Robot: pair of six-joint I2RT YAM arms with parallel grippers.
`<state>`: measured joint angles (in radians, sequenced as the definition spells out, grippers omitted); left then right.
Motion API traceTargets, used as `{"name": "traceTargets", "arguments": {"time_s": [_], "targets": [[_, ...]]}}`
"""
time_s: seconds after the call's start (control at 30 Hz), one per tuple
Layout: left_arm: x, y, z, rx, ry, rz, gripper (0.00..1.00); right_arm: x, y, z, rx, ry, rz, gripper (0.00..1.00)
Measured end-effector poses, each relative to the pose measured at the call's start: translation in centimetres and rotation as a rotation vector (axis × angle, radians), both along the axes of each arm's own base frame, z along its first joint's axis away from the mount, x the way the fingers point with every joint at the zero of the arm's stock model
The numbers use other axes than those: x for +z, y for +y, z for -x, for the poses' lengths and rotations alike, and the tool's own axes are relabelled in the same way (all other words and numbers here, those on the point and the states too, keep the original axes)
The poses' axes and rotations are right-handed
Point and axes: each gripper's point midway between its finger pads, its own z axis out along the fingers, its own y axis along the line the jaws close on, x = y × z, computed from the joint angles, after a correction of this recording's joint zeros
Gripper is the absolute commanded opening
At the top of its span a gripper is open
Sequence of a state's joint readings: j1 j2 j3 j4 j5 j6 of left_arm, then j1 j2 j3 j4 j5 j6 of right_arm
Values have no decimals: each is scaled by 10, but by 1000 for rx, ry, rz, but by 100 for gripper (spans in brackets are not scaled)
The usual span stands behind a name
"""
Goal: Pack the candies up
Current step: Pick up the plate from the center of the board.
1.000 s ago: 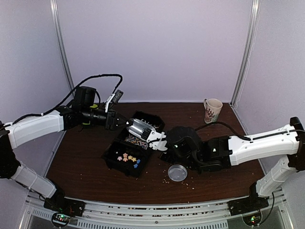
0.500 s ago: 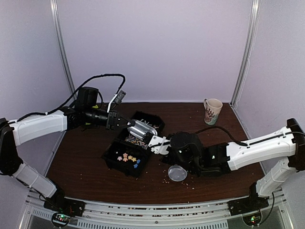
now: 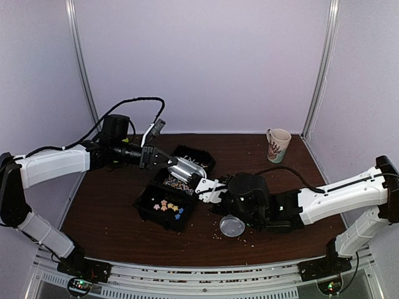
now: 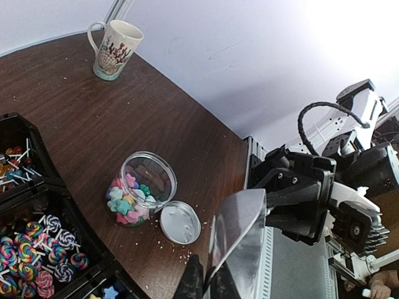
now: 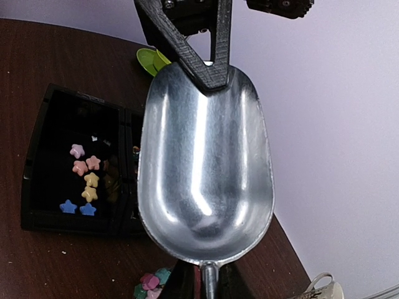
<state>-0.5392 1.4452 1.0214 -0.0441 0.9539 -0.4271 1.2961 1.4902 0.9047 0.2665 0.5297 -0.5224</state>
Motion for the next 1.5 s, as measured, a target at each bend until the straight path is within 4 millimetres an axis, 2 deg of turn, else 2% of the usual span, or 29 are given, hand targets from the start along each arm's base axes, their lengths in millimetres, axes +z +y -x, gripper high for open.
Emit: {"name": "traceTargets", "arguments": {"time_s": [0.43, 0.7, 0.83, 0.87, 0.93, 1.1, 1.2, 1.33, 1.5], "targets": [[-2, -3, 1, -24, 29, 23, 0, 8, -5, 7, 41, -20, -46, 12], [-1, -3, 2, -34, 33, 30, 0, 9, -3, 12, 76, -12, -57, 0], [-2, -3, 2, -34, 41, 29, 0, 8, -3, 12, 80, -9, -57, 0], [-3, -3, 2, -35, 42, 29, 3, 8, -3, 12, 80, -8, -58, 0], [-3, -4, 2, -36, 43, 29, 19, 8, -3, 12, 79, -4, -62, 0], [-5, -2, 0, -27, 44, 18, 47, 12, -6, 12, 73, 15, -90, 0], [-13, 5, -9, 22, 43, -24, 57, 11, -12, 9, 63, 47, -95, 0], [-25, 20, -29, 125, 23, -111, 63, 7, -27, -3, 6, 95, -101, 0], [-50, 42, -50, 274, 17, -289, 71, 14, -46, -15, -77, 136, -150, 0]]}}
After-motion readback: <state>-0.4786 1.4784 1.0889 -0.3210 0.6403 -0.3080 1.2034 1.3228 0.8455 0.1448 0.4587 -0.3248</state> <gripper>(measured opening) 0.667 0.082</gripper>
